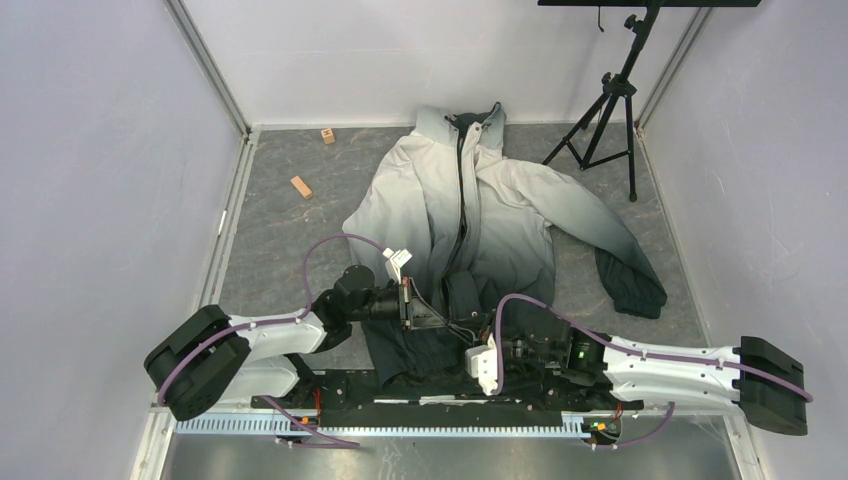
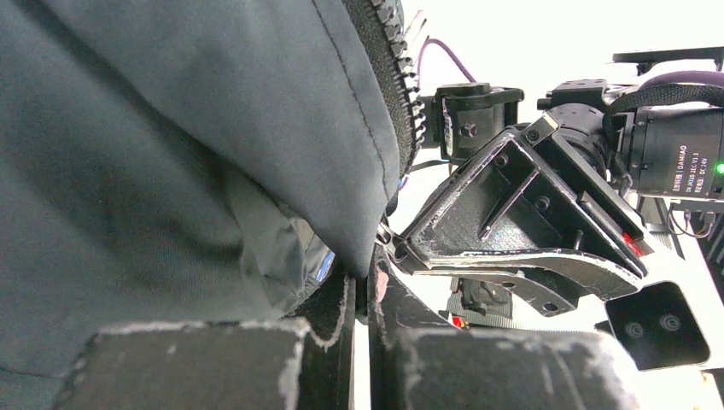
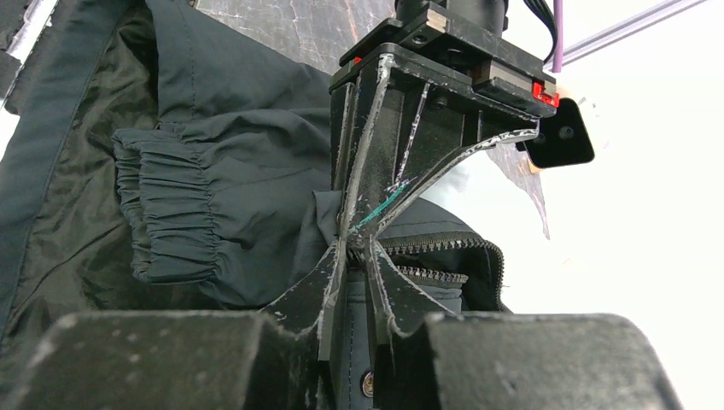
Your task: Zip up the jacket
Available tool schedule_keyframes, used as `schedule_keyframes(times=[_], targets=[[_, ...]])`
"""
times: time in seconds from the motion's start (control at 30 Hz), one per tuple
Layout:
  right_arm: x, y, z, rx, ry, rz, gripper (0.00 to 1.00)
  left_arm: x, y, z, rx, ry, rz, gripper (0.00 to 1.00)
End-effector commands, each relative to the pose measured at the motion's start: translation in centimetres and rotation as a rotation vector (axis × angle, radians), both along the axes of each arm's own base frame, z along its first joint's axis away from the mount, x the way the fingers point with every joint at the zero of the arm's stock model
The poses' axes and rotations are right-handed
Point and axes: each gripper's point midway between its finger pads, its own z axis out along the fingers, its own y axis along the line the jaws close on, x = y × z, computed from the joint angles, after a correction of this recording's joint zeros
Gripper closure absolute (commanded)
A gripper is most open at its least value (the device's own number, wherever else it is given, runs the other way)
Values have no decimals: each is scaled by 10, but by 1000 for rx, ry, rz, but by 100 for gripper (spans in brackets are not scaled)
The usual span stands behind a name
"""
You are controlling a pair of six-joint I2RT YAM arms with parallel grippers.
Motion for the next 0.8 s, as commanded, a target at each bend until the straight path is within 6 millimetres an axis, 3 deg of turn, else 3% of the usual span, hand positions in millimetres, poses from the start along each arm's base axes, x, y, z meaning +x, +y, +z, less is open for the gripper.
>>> schedule_keyframes(times=[0.0, 0.1, 0.4, 0.47, 0.53, 0.77], targets=[[6, 4, 28, 97, -12, -36, 85, -6, -4, 8, -32, 7, -29, 98], [5, 6, 25, 80, 2, -29, 99, -6, -4, 9, -35, 5, -29, 98], [0, 10, 24, 77, 83, -12, 100, -6, -3, 5, -15, 2, -24, 98], [0, 9, 24, 83, 89, -14, 98, -6, -3, 6, -16, 1, -25, 98], [2, 8, 25, 92, 89, -24, 90, -7, -2, 6, -16, -1, -27, 98], [3, 6, 29, 104, 72, -27, 81, -7, -3, 5, -14, 0, -27, 98]])
